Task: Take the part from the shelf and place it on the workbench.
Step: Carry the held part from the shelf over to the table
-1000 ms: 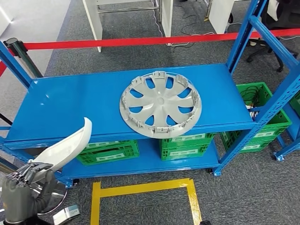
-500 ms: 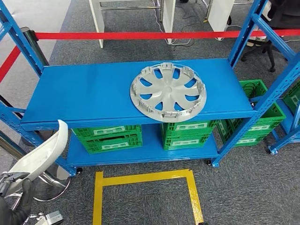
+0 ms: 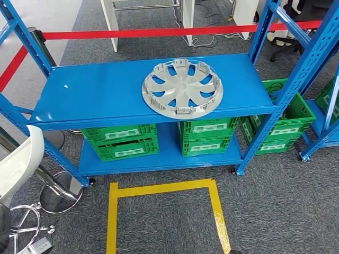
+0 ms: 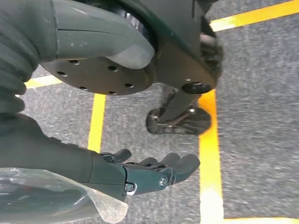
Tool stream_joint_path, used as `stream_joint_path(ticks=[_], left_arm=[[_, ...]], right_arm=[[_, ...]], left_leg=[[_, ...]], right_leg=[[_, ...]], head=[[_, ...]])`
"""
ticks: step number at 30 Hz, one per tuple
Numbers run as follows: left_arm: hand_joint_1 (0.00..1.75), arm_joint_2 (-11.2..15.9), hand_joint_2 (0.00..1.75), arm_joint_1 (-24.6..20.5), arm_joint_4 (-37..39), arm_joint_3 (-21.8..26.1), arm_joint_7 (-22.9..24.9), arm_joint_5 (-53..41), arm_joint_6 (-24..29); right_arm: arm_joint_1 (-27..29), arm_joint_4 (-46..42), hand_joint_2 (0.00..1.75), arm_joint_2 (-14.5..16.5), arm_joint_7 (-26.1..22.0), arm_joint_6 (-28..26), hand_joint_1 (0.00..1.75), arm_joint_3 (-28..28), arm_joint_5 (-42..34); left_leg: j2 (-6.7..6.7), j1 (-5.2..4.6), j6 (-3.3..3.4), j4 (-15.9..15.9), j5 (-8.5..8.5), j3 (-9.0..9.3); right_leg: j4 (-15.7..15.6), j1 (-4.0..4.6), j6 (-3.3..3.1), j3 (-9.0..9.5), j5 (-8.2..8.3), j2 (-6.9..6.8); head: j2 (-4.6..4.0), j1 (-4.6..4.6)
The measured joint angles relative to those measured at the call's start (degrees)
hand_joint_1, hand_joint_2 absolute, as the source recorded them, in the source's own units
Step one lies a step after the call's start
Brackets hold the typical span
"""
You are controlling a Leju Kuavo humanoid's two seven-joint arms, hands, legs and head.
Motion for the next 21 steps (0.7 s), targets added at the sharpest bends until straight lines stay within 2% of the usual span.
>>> stream_joint_path(ticks=[1, 2, 3, 4, 5, 7, 8, 9, 11, 12, 13, 14, 15, 16, 17, 18, 19, 20, 21], left_arm=[[1.75, 0.09, 1.75, -0.53, 0.03, -0.05, 0.78, -0.38, -0.01], [1.75, 0.20, 1.75, -1.04, 0.06, -0.12, 1.50, -0.77, -0.01], [1.75, 0.31, 1.75, -1.49, 0.09, -0.16, 2.02, -1.09, -0.01], [1.75, 0.37, 1.75, -1.87, 0.10, -0.19, 2.35, -1.34, -0.01], [1.75, 0.40, 1.75, -2.16, 0.13, -0.20, 2.56, -1.51, -0.01], [1.75, 0.41, 1.75, -2.47, 0.19, -0.22, 2.77, -1.70, -0.01], [1.75, 0.41, 1.75, -2.58, 0.22, -0.24, 2.82, -1.72, -0.01], [1.75, 0.40, 1.75, -2.66, 0.25, -0.25, 2.85, -1.71, -0.02], [1.75, 0.41, 1.75, -2.72, 0.26, -0.25, 2.91, -1.71, -0.02], [1.75, 0.41, 1.75, -2.69, 0.26, -0.23, 2.93, -1.71, -0.02], [1.75, 0.40, 1.75, -2.62, 0.26, -0.21, 2.93, -1.71, -0.01], [1.75, 0.39, 1.75, -2.52, 0.26, -0.19, 2.93, -1.71, -0.01], [1.75, 0.39, 1.75, -2.40, 0.26, -0.14, 2.93, -1.71, -0.01], [1.75, 0.38, 1.75, -2.30, 0.26, -0.08, 2.92, -1.71, -0.01], [1.75, 0.37, 1.75, -2.21, 0.26, -0.02, 2.91, -1.71, -0.01], [1.75, 0.37, 1.75, -2.13, 0.23, 0.05, 2.90, -1.70, -0.01], [1.75, 0.36, 1.75, -2.03, 0.20, 0.16, 2.86, -1.67, -0.01], [1.75, 0.37, 1.75, -1.91, 0.16, 0.30, 2.81, -1.63, 0.00], [1.75, 0.37, 1.75, -1.80, 0.12, 0.45, 2.75, -1.57, 0.01]], right_arm=[[-0.01, 0.01, 1.75, 0.00, -0.16, 0.07, 0.00, -0.31, -0.32], [-0.03, 0.03, 1.75, -0.01, -0.42, 0.14, 0.00, -0.61, -0.54], [-0.06, 0.06, 1.75, -0.01, -0.74, 0.21, 0.00, -0.90, -0.65], [-0.07, 0.09, 1.75, -0.02, -1.02, 0.25, 0.00, -1.14, -0.69], [-0.05, 0.15, 1.75, -0.02, -1.22, 0.28, 0.00, -1.34, -0.71], [0.12, 0.27, 1.75, -0.04, -1.36, 0.30, 0.00, -1.64, -0.72], [0.21, 0.34, 1.75, -0.05, -1.40, 0.31, 0.00, -1.79, -0.74], [0.28, 0.39, 1.75, -0.07, -1.48, 0.32, 0.00, -1.92, -0.75], [0.29, 0.45, 1.75, -0.09, -1.81, 0.39, 0.00, -2.20, -0.79], [0.27, 0.45, 1.75, -0.09, -2.04, 0.44, 0.00, -2.30, -0.80], [0.25, 0.46, 1.75, -0.09, -2.27, 0.50, 0.00, -2.38, -0.80], [0.23, 0.46, 1.75, -0.09, -2.44, 0.54, 0.00, -2.43, -0.80], [0.23, 0.46, 1.75, -0.09, -2.56, 0.56, 0.00, -2.44, -0.80], [0.19, 0.46, 1.75, -0.09, -2.63, 0.56, 0.00, -2.45, -0.80], [0.13, 0.47, 1.75, -0.10, -2.68, 0.56, 0.00, -2.47, -0.80], [0.02, 0.48, 1.75, -0.11, -2.74, 0.56, 0.00, -2.47, -0.80], [-0.15, 0.49, 1.75, -0.12, -2.79, 0.56, 0.00, -2.48, -0.79], [-0.28, 0.50, 1.75, -0.13, -2.84, 0.56, 0.00, -2.48, -0.77], [-0.27, 0.50, 1.75, -0.11, -2.88, 0.56, 0.00, -2.48, -0.75]], left_leg=[[-0.06, 0.17, -0.02, -3.48, 1.56, 2.70], [-0.19, 0.23, 0.07, -7.94, 2.11, 5.67], [-0.33, 0.23, 0.35, -12.00, 1.88, 8.16], [-0.45, 0.14, 0.68, -14.72, 1.32, 9.59], [-0.53, -0.04, 1.10, -16.00, 0.87, 10.02], [-0.36, -0.17, 2.09, -16.12, 1.49, 9.07], [-0.19, -0.18, 2.67, -16.13, 2.08, 8.46], [-0.02, -0.17, 3.18, -16.20, 2.78, 7.71], [0.17, -0.36, 3.84, -16.16, 4.23, 5.93], [0.20, -0.53, 3.95, -16.09, 5.00, 4.94], [0.21, -0.71, 4.00, -16.00, 5.77, 3.91], [0.22, -0.90, 4.01, -15.89, 6.51, 2.87], [0.23, -1.06, 3.97, -15.75, 7.22, 1.84], [0.22, -1.20, 3.91, -15.55, 7.87, 0.97], [0.22, -1.36, 3.77, -15.33, 8.41, 0.23], [0.23, -1.48, 3.58, -15.05, 8.92, -0.33], [0.28, -1.55, 3.33, -14.82, 9.43, -0.77], [0.35, -1.58, 3.07, -14.70, 9.98, -1.13], [0.41, -1.59, 2.78, -14.65, 10.59, -1.39]], right_leg=[[0.45, -0.05, 0.23, -1.02, 0.50, 0.01], [0.93, -0.02, 0.53, -1.88, 0.92, 0.08], [1.31, 0.03, 0.88, -2.56, 1.36, 0.15], [1.54, 0.07, 1.26, -3.05, 1.85, 0.22], [1.59, 0.08, 1.69, -3.40, 2.40, 0.27], [1.58, -0.12, 2.50, -3.89, 2.91, 0.41], [2.25, -0.22, 2.80, -4.30, 1.81, 0.51], [4.03, -0.28, 2.99, -5.06, -0.49, 0.63], [10.63, -0.30, 3.21, -6.94, -6.71, 0.76], [14.33, -0.29, 3.25, -7.62, -8.80, 0.78], [17.04, -0.28, 3.24, -7.64, -9.32, 0.79], [18.18, -0.27, 3.14, -6.91, -8.42, 0.79], [17.32, -0.22, 2.92, -5.21, -6.63, 0.79], [14.58, -0.11, 2.59, -2.56, -4.91, 0.78], [10.40, 0.11, 2.19, 0.90, -4.08, 0.78], [5.63, 0.30, 1.80, 4.39, -4.28, 0.76], [1.67, 0.51, 1.50, 6.92, -5.14, 0.76], [-0.85, 0.66, 1.27, 8.32, -5.94, 0.77], [-2.02, 0.67, 1.05, 8.52, -6.20, 0.76]], head=[[0.01, -0.02], [0.01, -0.05], [0.01, -0.05], [0.01, -0.07], [0.01, -0.08], [0.01, -0.04], [0.00, 0.07], [0.00, 0.21], [0.00, 0.55], [0.00, 0.64], [0.01, 0.69], [0.01, 0.73], [0.01, 0.74], [0.01, 0.74], [0.02, 0.75], [0.02, 0.78], [0.02, 0.80], [0.03, 0.81], [0.03, 0.80]])
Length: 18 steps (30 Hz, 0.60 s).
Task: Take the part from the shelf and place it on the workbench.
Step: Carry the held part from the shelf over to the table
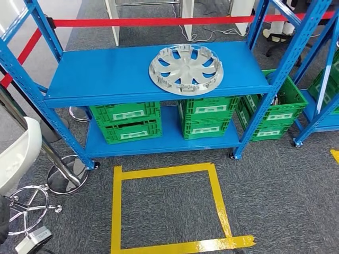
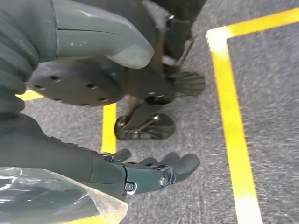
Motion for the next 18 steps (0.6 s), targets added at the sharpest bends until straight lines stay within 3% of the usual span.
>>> stream_joint_path(ticks=[2, 3, 4, 6, 7, 8, 9, 11, 13, 14, 16, 17, 18], left_arm=[[1.75, 0.06, 1.75, 0.24, -0.03, 0.28, -0.07, 0.28, 0.00], [1.75, 0.11, 1.75, 0.39, -0.03, 0.40, -0.07, 0.45, -0.01], [1.75, 0.19, 1.75, 0.52, -0.03, 0.48, -0.06, 0.66, -0.01], [1.75, 0.31, 1.75, 0.67, -0.02, 0.58, 0.04, 0.93, -0.02], [1.75, 0.37, 1.75, 0.72, -0.01, 0.61, 0.09, 1.12, -0.02], [1.75, 0.44, 1.75, 0.81, -0.01, 0.63, 0.13, 1.29, -0.02], [1.75, 0.50, 1.75, 0.93, -0.01, 0.64, 0.14, 1.47, -0.02], [1.75, 0.64, 1.75, 1.10, -0.01, 0.67, 0.14, 1.81, -0.02], [1.75, 0.79, 1.75, 1.17, -0.02, 0.69, 0.14, 1.99, -0.01], [1.75, 0.86, 1.75, 1.20, -0.02, 0.70, 0.14, 2.03, -0.01], [1.75, 0.95, 1.75, 1.31, -0.03, 0.72, 0.13, 2.09, 0.00], [1.75, 0.97, 1.75, 1.35, -0.03, 0.72, 0.13, 2.14, 0.01], [1.75, 0.98, 1.75, 1.38, -0.03, 0.73, 0.11, 2.23, 0.00]], right_arm=[[0.27, 0.01, 1.75, 0.10, 0.01, -0.05, 0.00, 0.00, 0.07], [0.46, 0.02, 1.75, 0.15, 0.02, -0.10, 0.00, 0.01, 0.10], [0.53, 0.03, 1.75, 0.18, 0.04, -0.16, 0.00, 0.01, 0.14], [0.54, 0.04, 1.75, 0.21, 0.06, -0.25, 0.00, 0.02, 0.25], [0.49, 0.04, 1.75, 0.23, 0.10, -0.29, 0.00, 0.03, 0.35], [0.45, 0.04, 1.75, 0.27, 0.20, -0.34, 0.00, 0.05, 0.47], [0.44, 0.04, 1.75, 0.31, 0.30, -0.39, 0.00, 0.08, 0.57], [0.42, 0.04, 1.75, 0.40, 0.47, -0.46, 0.00, 0.17, 0.70], [0.35, 0.04, 1.75, 0.51, 0.50, -0.50, 0.00, 0.22, 0.75], [0.31, 0.04, 1.75, 0.54, 0.50, -0.52, 0.00, 0.23, 0.76], [0.33, 0.04, 1.75, 0.58, 0.53, -0.59, 0.00, 0.24, 0.81], [0.38, 0.04, 1.75, 0.58, 0.59, -0.63, 0.00, 0.25, 0.87], [0.44, 0.04, 1.75, 0.59, 0.66, -0.67, 0.00, 0.25, 0.96]], left_leg=[[-0.14, 0.15, -0.69, 0.51, -0.68, -0.59], [-0.25, 0.24, -1.07, 1.83, -2.67, -1.06], [-0.37, 0.43, -1.42, 4.28, -5.72, -1.67], [-0.41, 0.71, -1.91, 11.62, -11.48, -2.77], [-0.41, 0.83, -2.06, 14.82, -12.56, -2.87], [-0.41, 0.93, -2.14, 16.55, -12.14, -2.35], [-0.42, 1.03, -2.17, 16.22, -10.57, -1.01], [-0.49, 1.16, -2.05, 10.02, -7.83, 4.01], [-0.65, 1.06, -1.61, 2.41, -8.12, 8.72], [-0.71, 0.93, -1.39, 0.34, -8.77, 9.72], [-0.64, 0.89, -0.76, -0.63, -8.61, 9.23], [-0.54, 0.97, -0.29, -0.75, -8.13, 8.60], [-0.43, 1.08, 0.22, -0.85, -7.52, 7.87]], right_leg=[[-0.01, -0.15, -0.63, -1.11, 0.83, -0.19], [-0.02, -0.25, -1.03, -1.73, 1.45, -0.38], [0.02, -0.30, -1.34, -2.46, 2.09, -0.56], [0.24, -0.21, -1.65, -4.09, 3.41, -0.75], [0.53, -0.18, -1.63, -4.97, 4.05, -0.78], [0.94, -0.17, -1.58, -5.94, 4.62, -0.80], [1.47, -0.17, -1.50, -6.93, 5.10, -0.81], [2.64, -0.16, -1.19, -9.00, 5.86, -0.80], [3.59, -0.04, -0.65, -10.47, 6.57, -0.76], [3.82, -0.01, -0.33, -10.97, 7.02, -0.76], [3.97, -0.04, 0.39, -11.74, 7.78, -0.72], [4.34, -0.08, 0.76, -12.25, 7.25, -0.61], [5.46, -0.09, 1.10, -12.93, 5.70, -0.44]], head=[[0.00, -0.10], [-0.02, -0.22], [-0.03, -0.34], [-0.04, -0.62], [-0.04, -0.69], [-0.03, -0.74], [-0.03, -0.75], [-0.02, -0.77], [-0.02, -0.76], [-0.02, -0.77], [-0.02, -0.79], [-0.03, -0.77], [-0.03, -0.64]])
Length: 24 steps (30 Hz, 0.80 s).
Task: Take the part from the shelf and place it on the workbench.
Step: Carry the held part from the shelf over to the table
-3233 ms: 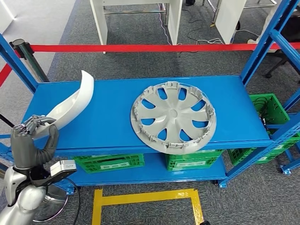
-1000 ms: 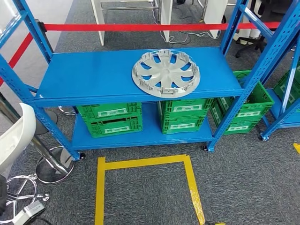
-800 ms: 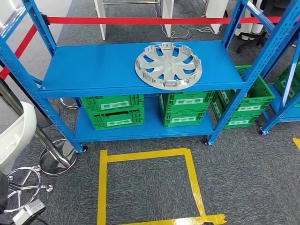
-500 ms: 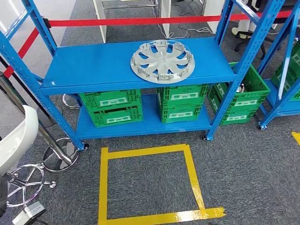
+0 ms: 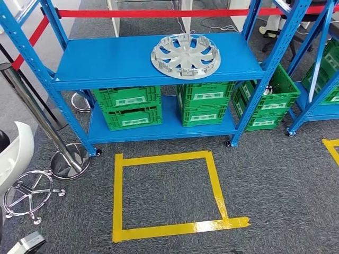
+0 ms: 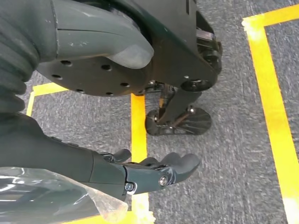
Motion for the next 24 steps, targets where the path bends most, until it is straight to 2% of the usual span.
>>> stream_joint_path(ticks=[1, 3, 4, 5, 6, 7, 8, 9, 10, 11, 12, 13, 14, 15, 16, 18, 19, 20, 21, 22, 23, 24], left_arm=[[1.75, 0.01, 1.75, 0.00, 0.00, 0.01, -0.01, 0.14, -0.01], [1.75, 0.03, 1.75, -0.04, 0.02, 0.02, -0.09, 0.48, -0.02], [1.75, 0.06, 1.75, -0.09, 0.04, 0.02, -0.13, 0.64, -0.02], [1.75, 0.13, 1.75, -0.18, 0.07, 0.02, -0.16, 0.78, -0.02], [1.75, 0.22, 1.75, -0.30, 0.10, 0.02, -0.18, 0.87, -0.02], [1.75, 0.33, 1.75, -0.44, 0.13, 0.01, -0.19, 0.93, -0.02], [1.75, 0.43, 1.75, -0.59, 0.15, 0.01, -0.20, 0.97, -0.02], [1.75, 0.51, 1.75, -0.75, 0.15, 0.00, -0.21, 0.98, -0.01], [1.75, 0.61, 1.75, -0.91, 0.15, -0.01, -0.22, 0.98, -0.01], [1.75, 0.72, 1.75, -1.10, 0.15, -0.02, -0.27, 0.97, -0.01], [1.75, 0.83, 1.75, -1.30, 0.15, -0.05, -0.37, 0.96, 0.00], [1.75, 0.95, 1.75, -1.49, 0.16, -0.08, -0.49, 0.97, 0.00], [1.75, 1.03, 1.75, -1.67, 0.16, -0.12, -0.66, 1.00, 0.00], [1.75, 1.13, 1.75, -1.82, 0.17, -0.15, -0.82, 1.04, 0.00], [1.75, 1.25, 1.75, -1.97, 0.18, -0.19, -0.92, 1.08, -0.01], [1.75, 1.42, 1.75, -2.26, 0.21, -0.27, -1.03, 1.11, -0.02], [1.75, 1.44, 1.75, -2.38, 0.24, -0.32, -1.03, 1.12, -0.02], [1.75, 1.46, 1.75, -2.49, 0.29, -0.37, -1.03, 1.13, -0.02], [1.75, 1.50, 1.75, -2.59, 0.34, -0.42, -1.03, 1.13, -0.02], [1.75, 1.57, 1.75, -2.70, 0.39, -0.46, -1.03, 1.15, -0.02], [1.75, 1.66, 1.75, -2.82, 0.41, -0.50, -1.03, 1.16, -0.02], [1.75, 1.78, 1.75, -2.95, 0.42, -0.54, -1.03, 1.17, -0.02]], right_arm=[[0.03, 0.00, 1.75, 0.00, 0.06, -0.05, 0.00, 0.01, 0.10], [0.01, 0.00, 1.75, 0.00, 0.20, -0.11, 0.00, 0.03, 0.27], [-0.01, 0.00, 1.75, 0.00, 0.25, -0.15, 0.00, 0.04, 0.34], [-0.04, 0.00, 1.75, 0.00, 0.30, -0.17, 0.00, 0.07, 0.39], [-0.07, 0.00, 1.75, 0.00, 0.31, -0.19, 0.00, 0.13, 0.45], [-0.11, 0.00, 1.75, 0.00, 0.33, -0.20, 0.00, 0.21, 0.50], [-0.18, 0.00, 1.75, 0.00, 0.33, -0.20, 0.00, 0.28, 0.55], [-0.29, 0.00, 1.75, 0.00, 0.30, -0.21, 0.00, 0.34, 0.57], [-0.40, 0.00, 1.75, 0.00, 0.25, -0.24, 0.00, 0.37, 0.57], [-0.48, 0.00, 1.75, 0.00, 0.16, -0.26, 0.00, 0.38, 0.54], [-0.51, 0.00, 1.75, 0.00, 0.08, -0.30, 0.00, 0.39, 0.49], [-0.47, 0.00, 1.75, 0.01, 0.02, -0.32, 0.00, 0.40, 0.45], [-0.45, 0.01, 1.75, 0.01, -0.03, -0.34, 0.00, 0.42, 0.40], [-0.43, 0.02, 1.75, 0.02, -0.05, -0.39, 0.00, 0.44, 0.37], [-0.41, 0.03, 1.75, 0.02, -0.08, -0.43, 0.00, 0.46, 0.35], [-0.43, 0.04, 1.75, 0.02, -0.12, -0.48, 0.00, 0.50, 0.32], [-0.42, 0.03, 1.75, 0.02, -0.13, -0.48, 0.00, 0.55, 0.32], [-0.42, 0.03, 1.75, 0.02, -0.13, -0.46, 0.00, 0.60, 0.32], [-0.42, 0.03, 1.75, 0.02, -0.13, -0.46, 0.00, 0.67, 0.32], [-0.41, 0.03, 1.75, 0.02, -0.13, -0.46, 0.00, 0.74, 0.31], [-0.41, 0.03, 1.75, 0.04, -0.14, -0.46, 0.00, 0.79, 0.31], [-0.43, 0.02, 1.75, 0.13, -0.15, -0.47, 0.00, 0.83, 0.30]], left_leg=[[0.12, 0.10, 0.42, -0.09, 0.66, -0.70], [0.21, -0.01, 0.78, -0.04, 1.93, -2.23], [0.23, -0.08, 0.80, 0.01, 2.62, -3.07], [0.25, -0.14, 0.77, 0.08, 3.30, -3.97], [0.25, -0.18, 0.69, 0.17, 3.97, -4.87], [0.25, -0.21, 0.56, 0.28, 4.58, -5.68], [0.24, -0.23, 0.37, 0.43, 5.14, -6.37], [0.23, -0.32, 0.15, 0.68, 5.63, -6.96], [0.26, -0.42, -0.10, 0.90, 6.17, -7.38], [0.30, -0.49, -0.32, 1.01, 6.75, -7.69], [0.34, -0.55, -0.52, 0.98, 7.35, -7.88], [0.30, -0.56, -0.76, 0.83, 7.90, -8.02], [0.16, -0.53, -1.04, 0.96, 7.63, -8.32], [0.01, -0.49, -1.37, 1.95, 6.25, -8.80], [-0.13, -0.43, -1.71, 4.17, 3.86, -9.53], [-0.21, -0.23, -2.18, 11.51, -1.98, -11.25], [-0.21, -0.18, -2.28, 15.07, -3.76, -11.78], [-0.22, -0.17, -2.26, 17.29, -4.18, -11.66], [-0.22, -0.19, -2.11, 17.54, -3.41, -10.66], [-0.23, -0.26, -1.78, 15.65, -1.91, -8.72], [-0.29, -0.41, -1.20, 12.12, -0.52, -6.09], [-0.33, -0.56, -0.53, 8.09, 0.07, -3.41]], right_leg=[[2.16, -0.03, 0.27, -0.82, -2.51, 0.18], [9.06, -0.05, 0.65, -2.54, -7.86, 0.39], [12.31, -0.06, 0.76, -2.92, -9.07, 0.40], [14.28, -0.06, 0.81, -2.69, -8.84, 0.40], [14.35, -0.06, 0.78, -1.58, -7.39, 0.40], [12.45, -0.06, 0.68, 0.45, -5.45, 0.40], [8.84, -0.06, 0.54, 3.36, -4.03, 0.40], [4.07, -0.03, 0.37, 6.80, -3.55, 0.42], [-0.30, 0.00, 0.12, 9.69, -3.95, 0.47], [-3.33, 0.07, -0.11, 11.52, -4.55, 0.54], [-4.95, 0.16, -0.31, 12.28, -4.94, 0.61], [-5.22, 0.11, -0.59, 11.89, -4.82, 0.61], [-5.04, 0.01, -0.94, 11.43, -4.32, 0.54], [-4.96, -0.10, -1.41, 10.95, -3.83, 0.43], [-4.79, -0.20, -1.91, 10.26, -3.26, 0.30], [-4.08, -0.04, -2.63, 8.63, -2.32, 0.16], [-3.66, 0.09, -2.76, 7.65, -1.91, 0.13], [-3.18, 0.22, -2.86, 6.65, -1.53, 0.11], [-2.68, 0.37, -2.92, 5.66, -1.19, 0.11], [-2.21, 0.54, -2.95, 4.75, -0.90, 0.14], [-1.79, 0.64, -2.98, 3.99, -0.61, 0.18], [-1.48, 0.78, -2.92, 3.39, -0.34, 0.22]], head=[[-0.01, 0.15], [0.00, 0.47], [0.00, 0.50], [0.01, 0.52], [0.01, 0.52], [0.01, 0.52], [0.01, 0.53], [0.00, 0.57], [0.00, 0.58], [0.01, 0.57], [0.01, 0.57], [0.01, 0.54], [0.02, 0.48], [0.00, 0.39], [0.00, 0.23], [-0.01, -0.13], [-0.01, -0.25], [0.00, -0.32], [0.00, -0.36], [0.00, -0.40], [0.01, -0.40], [0.01, -0.37]])
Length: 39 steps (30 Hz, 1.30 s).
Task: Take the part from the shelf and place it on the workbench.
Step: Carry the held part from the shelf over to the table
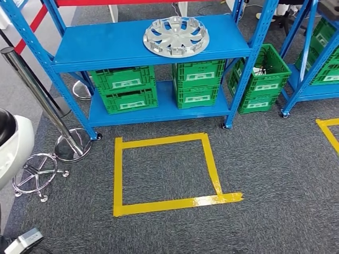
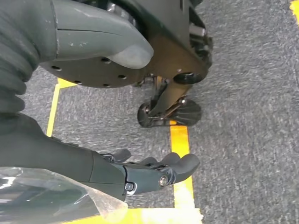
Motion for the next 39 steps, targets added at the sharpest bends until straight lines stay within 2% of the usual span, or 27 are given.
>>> stream_joint_path(ticks=[2, 5, 6, 7, 9, 10, 11, 13, 14, 15, 17, 18, 20, 21, 22, 23, 25, 26, 27, 28, 30, 32, 33, 35, 36, 37, 39], left_arm=[[1.75, 0.21, 1.75, -0.21, 0.00, -0.07, 0.00, 0.02, 0.01], [1.75, 0.39, 1.75, -0.36, 0.02, -0.10, 0.00, 0.02, 0.02], [1.75, 0.42, 1.75, -0.44, 0.03, -0.11, 0.00, 0.02, 0.02], [1.75, 0.43, 1.75, -0.53, 0.04, -0.12, 0.00, 0.02, 0.01], [1.75, 0.42, 1.75, -0.65, 0.07, -0.13, 0.00, 0.02, 0.00], [1.75, 0.41, 1.75, -0.68, 0.09, -0.13, 0.02, 0.02, 0.00], [1.75, 0.41, 1.75, -0.70, 0.14, -0.13, 0.05, 0.02, 0.00], [1.75, 0.42, 1.75, -0.76, 0.31, -0.18, 0.25, 0.02, 0.00], [1.75, 0.44, 1.75, -0.81, 0.39, -0.24, 0.37, 0.03, 0.00], [1.75, 0.48, 1.75, -0.86, 0.44, -0.31, 0.55, 0.07, 0.00], [1.75, 0.58, 1.75, -0.98, 0.48, -0.48, 1.00, 0.36, 0.00], [1.75, 0.68, 1.75, -1.02, 0.50, -0.61, 1.31, 0.63, 0.00], [1.75, 0.95, 1.75, -1.05, 0.63, -0.98, 2.00, 1.15, 0.00], [1.75, 1.09, 1.75, -1.03, 0.73, -1.14, 2.27, 1.38, 0.00], [1.75, 1.24, 1.75, -1.01, 0.85, -1.27, 2.46, 1.55, 0.00], [1.75, 1.36, 1.75, -1.00, 0.95, -1.35, 2.54, 1.72, 0.00], [1.75, 1.56, 1.75, -1.04, 1.17, -1.50, 2.57, 2.04, 0.00], [1.75, 1.61, 1.75, -1.06, 1.27, -1.57, 2.56, 2.14, 0.00], [1.75, 1.64, 1.75, -1.07, 1.39, -1.63, 2.55, 2.22, 0.00], [1.75, 1.67, 1.75, -1.08, 1.48, -1.68, 2.52, 2.26, 0.00], [1.75, 1.81, 1.75, -1.16, 1.59, -1.78, 2.43, 2.30, 0.00], [1.75, 2.01, 1.75, -1.40, 1.63, -1.93, 2.34, 2.37, 0.01], [1.75, 2.10, 1.75, -1.52, 1.66, -2.02, 2.32, 2.41, 0.01], [1.75, 2.26, 1.75, -1.65, 1.74, -2.22, 2.30, 2.46, 0.02], [1.75, 2.32, 1.75, -1.68, 1.79, -2.33, 2.30, 2.46, 0.02], [1.75, 2.37, 1.75, -1.71, 1.84, -2.42, 2.30, 2.46, 0.01], [1.75, 2.38, 1.75, -1.73, 2.00, -2.55, 2.30, 2.46, 0.00]], right_arm=[[-0.06, -0.03, 1.75, 0.15, -0.03, -0.01, 0.00, 0.02, 0.00], [0.01, -0.03, 1.75, 0.26, -0.03, 0.02, 0.00, 0.04, -0.01], [0.05, -0.03, 1.75, 0.28, -0.03, 0.03, 0.00, 0.04, -0.02], [0.07, -0.02, 1.75, 0.27, -0.04, 0.03, 0.00, 0.04, -0.03], [0.03, -0.02, 1.75, 0.27, -0.04, 0.03, 0.00, 0.04, -0.07], [0.02, -0.02, 1.75, 0.27, -0.04, 0.03, 0.00, 0.04, -0.08], [0.01, -0.02, 1.75, 0.27, -0.04, 0.03, 0.00, 0.04, -0.09], [-0.03, -0.02, 1.75, 0.26, -0.04, 0.03, 0.00, 0.04, -0.11], [-0.09, -0.02, 1.75, 0.26, -0.04, 0.03, 0.00, 0.04, -0.13], [-0.23, -0.03, 1.75, 0.29, -0.04, 0.03, 0.00, 0.04, -0.13], [-0.51, -0.05, 1.75, 0.35, -0.10, 0.03, 0.00, 0.06, -0.11], [-0.60, -0.06, 1.75, 0.38, -0.15, 0.03, 0.00, 0.08, -0.10], [-0.54, -0.04, 1.75, 0.36, -0.25, -0.05, 0.00, 0.15, -0.09], [-0.48, -0.03, 1.75, 0.35, -0.29, -0.11, 0.00, 0.21, -0.09], [-0.41, -0.01, 1.75, 0.34, -0.33, -0.17, 0.00, 0.31, -0.09], [-0.39, 0.00, 1.75, 0.34, -0.39, -0.22, 0.00, 0.40, -0.09], [-0.38, 0.01, 1.75, 0.33, -0.52, -0.23, 0.00, 0.57, -0.09], [-0.39, 0.01, 1.75, 0.33, -0.56, -0.23, 0.00, 0.61, -0.09], [-0.40, 0.01, 1.75, 0.33, -0.60, -0.24, 0.00, 0.62, -0.09], [-0.40, 0.01, 1.75, 0.33, -0.61, -0.25, 0.00, 0.63, -0.09], [-0.42, 0.00, 1.75, 0.37, -0.63, -0.27, 0.00, 0.64, -0.09], [-0.45, 0.00, 1.75, 0.46, -0.68, -0.30, 0.00, 0.66, -0.09], [-0.45, 0.00, 1.75, 0.51, -0.71, -0.31, 0.00, 0.67, -0.10], [-0.38, 0.01, 1.75, 0.52, -0.75, -0.32, 0.00, 0.75, -0.14], [-0.32, 0.02, 1.75, 0.51, -0.78, -0.32, 0.00, 0.80, -0.16], [-0.25, 0.02, 1.75, 0.50, -0.80, -0.32, 0.00, 0.85, -0.17], [-0.16, 0.03, 1.75, 0.49, -0.82, -0.32, 0.00, 0.91, -0.20]], left_leg=[[-0.08, -0.44, 0.94, -5.86, -0.22, 3.27], [0.10, -0.68, 1.25, -8.17, 0.84, 3.27], [0.23, -0.53, 1.46, -8.71, 1.51, 2.99], [0.36, -0.29, 1.64, -9.19, 2.17, 2.56], [0.50, -0.03, 1.80, -9.18, 3.28, 1.11], [0.55, 0.05, 1.69, -9.00, 3.84, 0.22], [0.61, 0.16, 1.51, -8.78, 4.41, -0.66], [0.69, 0.58, 0.91, -8.17, 5.50, -2.57], [0.71, 0.84, 0.51, -7.69, 5.97, -3.54], [0.71, 0.98, 0.09, -7.10, 6.36, -4.46], [0.70, 1.05, -0.76, -6.08, 7.20, -5.67], [0.71, 1.03, -1.09, -5.94, 7.76, -5.93], [0.66, 1.23, -1.70, -6.02, 8.62, -6.28], [0.60, 1.35, -1.98, -5.65, 7.77, -6.58], [0.53, 1.43, -2.22, -4.28, 5.64, -7.02], [0.46, 1.48, -2.40, -1.82, 2.45, -7.52], [0.43, 1.44, -2.54, 5.33, -3.69, -8.14], [0.42, 1.42, -2.49, 8.36, -4.80, -8.01], [0.40, 1.38, -2.34, 9.99, -4.43, -7.32], [0.38, 1.32, -2.06, 9.69, -2.98, -5.82], [0.30, 0.97, -1.02, 3.58, -0.71, -0.35], [0.25, 0.46, -0.08, -4.88, -1.69, 5.34], [0.24, 0.19, 0.19, -7.41, -2.47, 6.73], [0.30, -0.06, 0.46, -8.94, -2.03, 6.80], [0.37, -0.04, 0.76, -9.23, -1.30, 6.38], [0.45, 0.05, 1.04, -9.48, -0.52, 5.84], [0.59, 0.11, 1.40, -9.58, 0.82, 4.34]], right_leg=[[0.25, -0.11, 0.45, -0.83, 0.83, 0.03], [0.03, -0.43, 1.58, -1.67, 1.82, 0.10], [0.55, -0.43, 1.90, -2.10, 0.87, 0.19], [2.13, -0.45, 2.23, -2.73, -1.11, 0.27], [8.36, -0.79, 2.93, -4.51, -6.56, 0.34], [11.97, -1.03, 3.32, -5.17, -8.37, 0.34], [14.59, -1.25, 3.72, -5.33, -8.72, 0.33], [14.78, -1.75, 4.51, -3.30, -5.64, 0.32], [12.09, -2.06, 4.93, -0.93, -3.82, 0.32], [8.14, -2.27, 5.38, 2.04, -3.19, 0.35], [0.95, -2.34, 5.01, 6.57, -4.55, 0.50], [-0.71, -2.13, 4.47, 7.30, -5.38, 0.58], [-0.83, -1.93, 2.90, 6.29, -4.98, 0.43], [-0.69, -1.87, 2.22, 5.66, -4.45, 0.30], [-0.68, -1.87, 1.57, 4.91, -3.78, 0.13], [-0.65, -1.82, 1.11, 4.09, -3.06, -0.01], [-0.51, -1.53, 0.65, 2.51, -1.51, -0.10], [-0.34, -1.37, 0.57, 1.59, -0.73, -0.13], [-0.11, -1.21, 0.52, 0.58, 0.01, -0.16], [0.16, -1.05, 0.50, -0.61, 0.70, -0.17], [0.60, -0.82, 0.60, -2.59, 1.98, -0.13], [0.69, -0.71, 1.05, -3.63, 3.13, -0.05], [0.56, -0.81, 1.39, -3.82, 3.70, -0.05], [0.14, -1.06, 2.18, -4.01, 4.77, -0.08], [0.34, -1.17, 2.51, -4.37, 4.52, -0.01], [1.44, -1.19, 2.79, -5.02, 3.33, 0.10], [7.25, -1.19, 3.19, -7.19, -1.56, 0.29]], head=[[0.00, 0.02], [-0.01, -0.05], [-0.01, -0.03], [-0.01, 0.05], [-0.01, 0.29], [0.00, 0.39], [-0.01, 0.42], [0.00, 0.45], [0.00, 0.48], [0.00, 0.59], [0.01, 0.79], [0.01, 0.85], [-0.01, 0.73], [-0.01, 0.64], [-0.01, 0.46], [-0.01, 0.28], [-0.02, -0.08], [-0.02, -0.15], [-0.02, -0.21], [-0.01, -0.25], [0.00, -0.26], [0.00, -0.21], [0.00, -0.28], [-0.01, -0.46], [-0.01, -0.54], [-0.02, -0.44], [-0.02, -0.18]])
